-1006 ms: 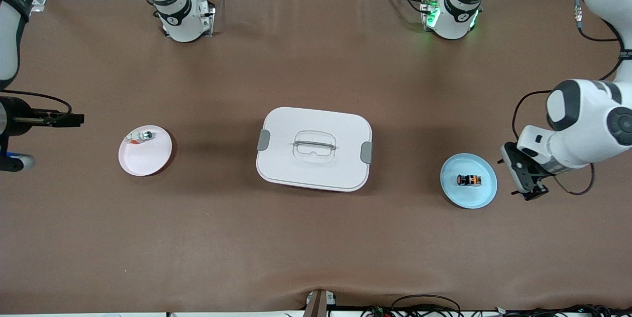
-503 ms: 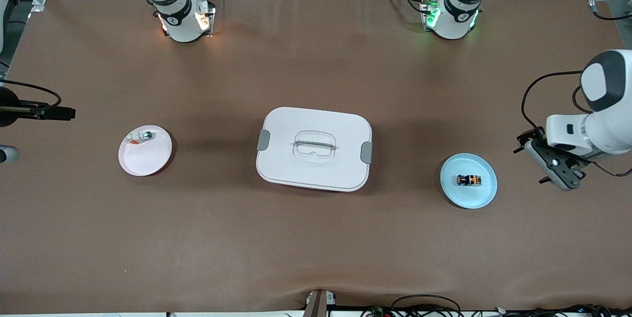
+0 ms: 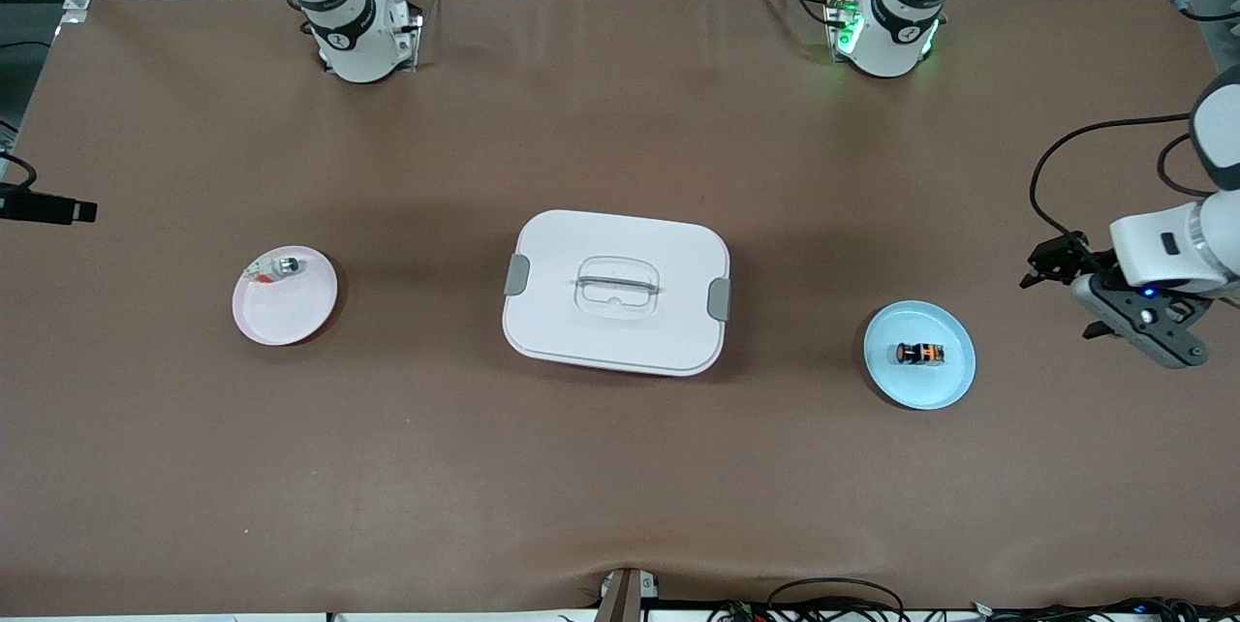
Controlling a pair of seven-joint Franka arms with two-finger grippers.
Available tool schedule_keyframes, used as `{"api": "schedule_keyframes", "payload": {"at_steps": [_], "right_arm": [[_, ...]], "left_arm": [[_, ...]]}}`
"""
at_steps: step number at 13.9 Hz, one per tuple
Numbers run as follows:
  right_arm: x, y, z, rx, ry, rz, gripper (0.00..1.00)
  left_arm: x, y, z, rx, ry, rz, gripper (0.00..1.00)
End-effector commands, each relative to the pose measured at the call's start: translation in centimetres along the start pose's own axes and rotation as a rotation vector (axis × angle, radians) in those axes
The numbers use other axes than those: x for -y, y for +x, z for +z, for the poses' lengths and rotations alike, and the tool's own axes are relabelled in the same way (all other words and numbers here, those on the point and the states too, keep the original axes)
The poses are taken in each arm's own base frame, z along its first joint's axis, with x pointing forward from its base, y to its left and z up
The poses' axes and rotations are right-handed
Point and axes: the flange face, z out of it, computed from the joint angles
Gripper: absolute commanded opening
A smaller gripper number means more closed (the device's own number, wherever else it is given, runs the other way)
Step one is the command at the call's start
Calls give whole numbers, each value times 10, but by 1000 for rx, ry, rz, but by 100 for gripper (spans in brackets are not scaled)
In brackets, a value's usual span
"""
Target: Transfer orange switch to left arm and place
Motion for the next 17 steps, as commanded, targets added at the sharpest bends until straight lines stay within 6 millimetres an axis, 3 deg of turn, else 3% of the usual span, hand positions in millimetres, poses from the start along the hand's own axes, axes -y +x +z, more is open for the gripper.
{"api": "schedule_keyframes", "payload": {"at_steps": [1,4,9,15,17], "right_arm": [[25,-14,-11,-33,-1,-41,100],[52,-22,-20,-75,-27,-79,100],[54,-27,-23,-98,-26,-80,100],[52,-56,-4,-181,-22,-80,100],[52,-60,-6,-181,-24,-73,100]], "left_arm": [[-5,-2,-26,7,-22,-81,100],[-13,-7,-47,19,-12,-199,100],[-29,-8,-62,38,0,-375,100],[-93,35,-59,68,112,-717,100],[-100,38,-59,63,125,-794,100]]}}
